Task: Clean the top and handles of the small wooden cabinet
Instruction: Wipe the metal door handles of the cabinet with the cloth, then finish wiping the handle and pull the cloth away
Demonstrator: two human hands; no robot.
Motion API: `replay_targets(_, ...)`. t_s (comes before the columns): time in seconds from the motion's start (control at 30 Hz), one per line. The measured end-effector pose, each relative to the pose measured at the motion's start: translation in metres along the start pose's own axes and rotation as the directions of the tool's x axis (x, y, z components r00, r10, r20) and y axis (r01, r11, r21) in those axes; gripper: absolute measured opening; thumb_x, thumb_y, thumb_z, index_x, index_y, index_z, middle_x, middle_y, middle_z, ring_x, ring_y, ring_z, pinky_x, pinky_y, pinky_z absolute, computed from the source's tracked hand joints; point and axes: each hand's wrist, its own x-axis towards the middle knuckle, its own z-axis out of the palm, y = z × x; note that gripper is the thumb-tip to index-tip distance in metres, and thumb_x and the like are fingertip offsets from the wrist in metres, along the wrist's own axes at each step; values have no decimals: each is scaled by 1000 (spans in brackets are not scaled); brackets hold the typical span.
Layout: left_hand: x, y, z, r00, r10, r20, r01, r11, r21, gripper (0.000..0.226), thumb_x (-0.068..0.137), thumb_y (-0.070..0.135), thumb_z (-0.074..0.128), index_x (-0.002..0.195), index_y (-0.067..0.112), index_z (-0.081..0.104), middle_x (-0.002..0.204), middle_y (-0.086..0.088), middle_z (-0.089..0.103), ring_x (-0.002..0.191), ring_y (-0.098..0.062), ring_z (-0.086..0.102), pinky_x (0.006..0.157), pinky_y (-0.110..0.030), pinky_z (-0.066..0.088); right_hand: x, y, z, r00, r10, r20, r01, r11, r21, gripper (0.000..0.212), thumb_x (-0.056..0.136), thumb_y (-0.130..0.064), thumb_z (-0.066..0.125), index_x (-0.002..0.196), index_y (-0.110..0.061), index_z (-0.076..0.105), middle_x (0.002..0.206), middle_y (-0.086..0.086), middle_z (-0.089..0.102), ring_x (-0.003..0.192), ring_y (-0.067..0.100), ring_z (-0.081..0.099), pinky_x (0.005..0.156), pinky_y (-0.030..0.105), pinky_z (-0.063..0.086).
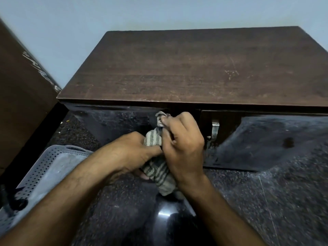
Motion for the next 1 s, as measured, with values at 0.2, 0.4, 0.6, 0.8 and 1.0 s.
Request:
replay_targets(0.2,-7,-5,-29,995,6,-104,-10,999,-42,26,86,20,67,92,-5,70,85,-23,74,83,-38,73,78,-54,59,-27,-13,5,923,321,213,-370,893,258,19,75,-2,65,91,-10,69,94,0,60,89,8,60,78,11,46)
replay_targets(0.4,-8,-18,-48,987,15,-163,-26,997,-68,31,87,25,64,92,-5,69,83,-23,74,76,-35,74,78,-52,60,-26,-14,7,685,252,684,-576,762,296,44,82,-25,74,122,-22,56,114,-7,67,106,9,65,92,32,54)
replay_targets(0.6,-19,-31,-81,995,60,-77,-65,996,-59,31,92,22,61,98,-8,69,88,-24,74,79,-32,74,77,-50,61,-31,-26,23,541,203,816,-814,370,448,60,77,3,77,128,-11,48,113,3,73,99,17,72,84,31,59)
replay_targets(0.8,-53,-92,-146,1000,18,17,-17,998,-66,41,78,22,79,111,1,67,97,-18,72,92,-33,70,84,-49,59,-41,-51,47,564,219,797,-791,421,444,42,78,21,68,108,-8,62,96,-10,73,88,3,70,78,23,60)
replay_targets(1.0,-58,-200,-130,883,113,-455,-221,956,-193,34,84,4,73,116,8,63,111,-21,65,85,-25,70,79,-47,61,-82,-89,111,575,177,799,-698,616,365,44,77,23,67,93,-18,64,92,-3,69,82,3,66,78,23,56)
